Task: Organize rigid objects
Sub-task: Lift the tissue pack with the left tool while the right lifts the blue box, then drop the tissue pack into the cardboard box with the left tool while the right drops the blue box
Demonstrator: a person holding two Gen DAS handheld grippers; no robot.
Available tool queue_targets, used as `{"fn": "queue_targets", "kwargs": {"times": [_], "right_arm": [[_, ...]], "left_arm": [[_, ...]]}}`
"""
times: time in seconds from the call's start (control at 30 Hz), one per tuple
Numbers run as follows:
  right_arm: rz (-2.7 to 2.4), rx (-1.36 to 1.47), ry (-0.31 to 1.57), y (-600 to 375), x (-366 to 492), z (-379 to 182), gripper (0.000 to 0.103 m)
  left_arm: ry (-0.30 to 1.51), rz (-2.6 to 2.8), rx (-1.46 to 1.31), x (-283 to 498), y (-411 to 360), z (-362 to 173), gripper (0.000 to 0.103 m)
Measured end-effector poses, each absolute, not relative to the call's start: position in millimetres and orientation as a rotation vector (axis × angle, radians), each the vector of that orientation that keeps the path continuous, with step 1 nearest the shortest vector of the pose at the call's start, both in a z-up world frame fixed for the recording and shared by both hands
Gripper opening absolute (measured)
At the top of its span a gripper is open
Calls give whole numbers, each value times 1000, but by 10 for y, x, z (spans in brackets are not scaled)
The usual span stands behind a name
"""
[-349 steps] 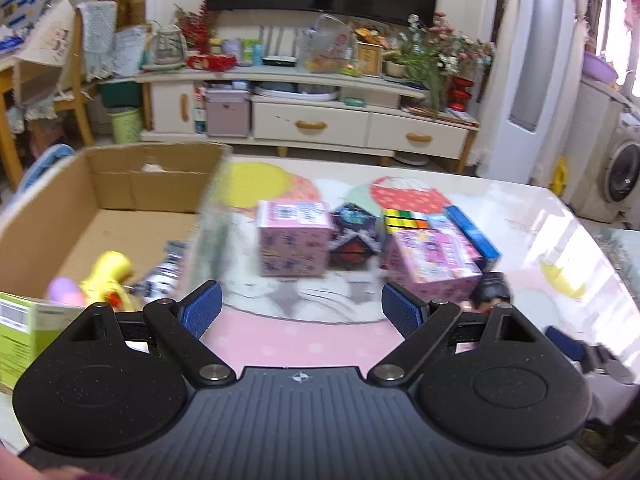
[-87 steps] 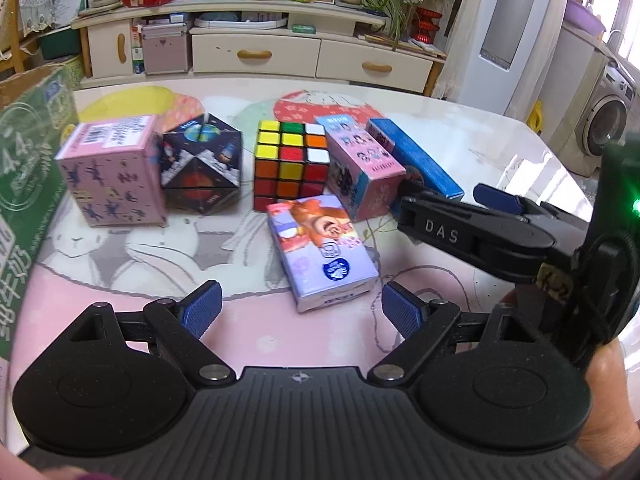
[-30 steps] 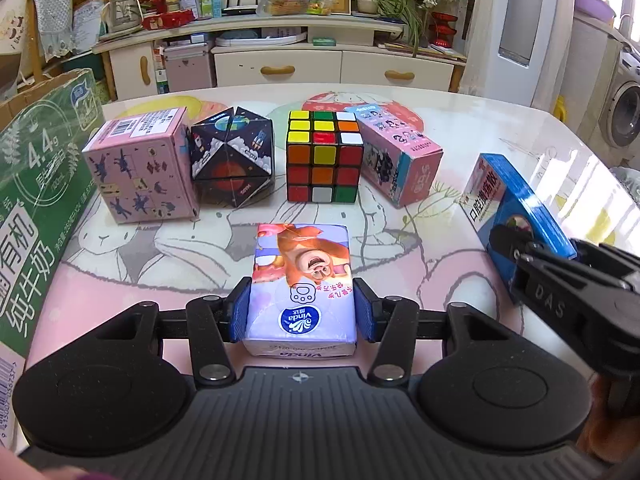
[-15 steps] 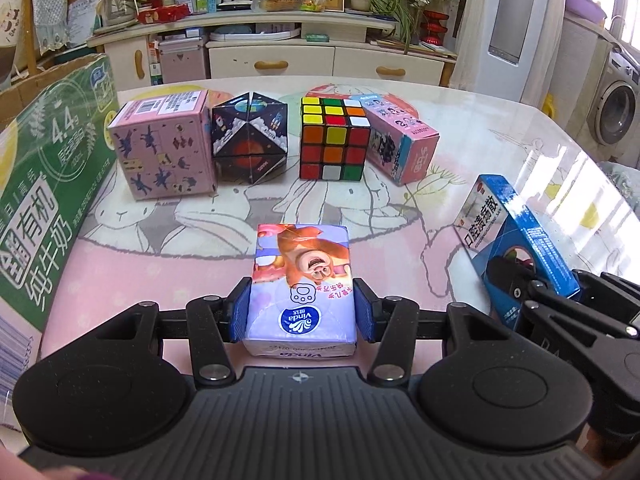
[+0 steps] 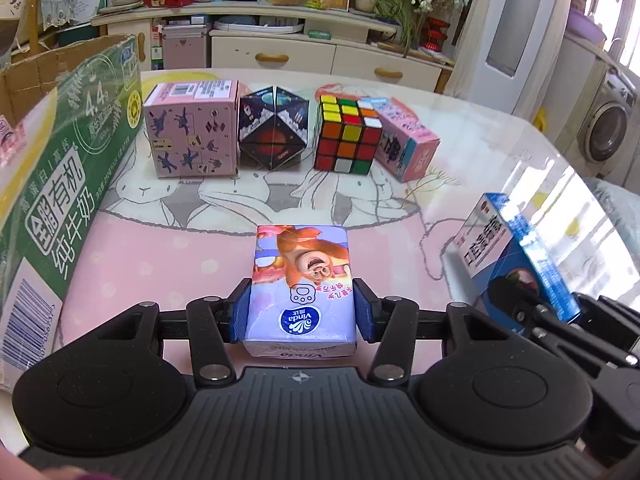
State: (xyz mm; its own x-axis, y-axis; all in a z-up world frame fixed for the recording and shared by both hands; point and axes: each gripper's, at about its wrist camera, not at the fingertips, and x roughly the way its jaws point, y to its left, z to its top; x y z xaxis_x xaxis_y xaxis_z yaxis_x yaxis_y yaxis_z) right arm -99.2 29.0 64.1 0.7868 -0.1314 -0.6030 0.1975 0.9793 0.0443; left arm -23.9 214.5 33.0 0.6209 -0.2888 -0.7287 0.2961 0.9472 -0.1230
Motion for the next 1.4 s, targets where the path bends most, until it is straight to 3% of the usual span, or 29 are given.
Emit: {"fn": "queue_targets", "kwargs": {"times": [0.9, 1.4], "right_arm": [[-86, 43, 609, 868, -1081, 1098, 23], [120, 37, 493, 1531, -580, 1618, 23]], "left_arm": [[737, -395, -61, -278, 2575, 1014, 62], [607, -175, -205, 47, 3535, 1496, 62]]}}
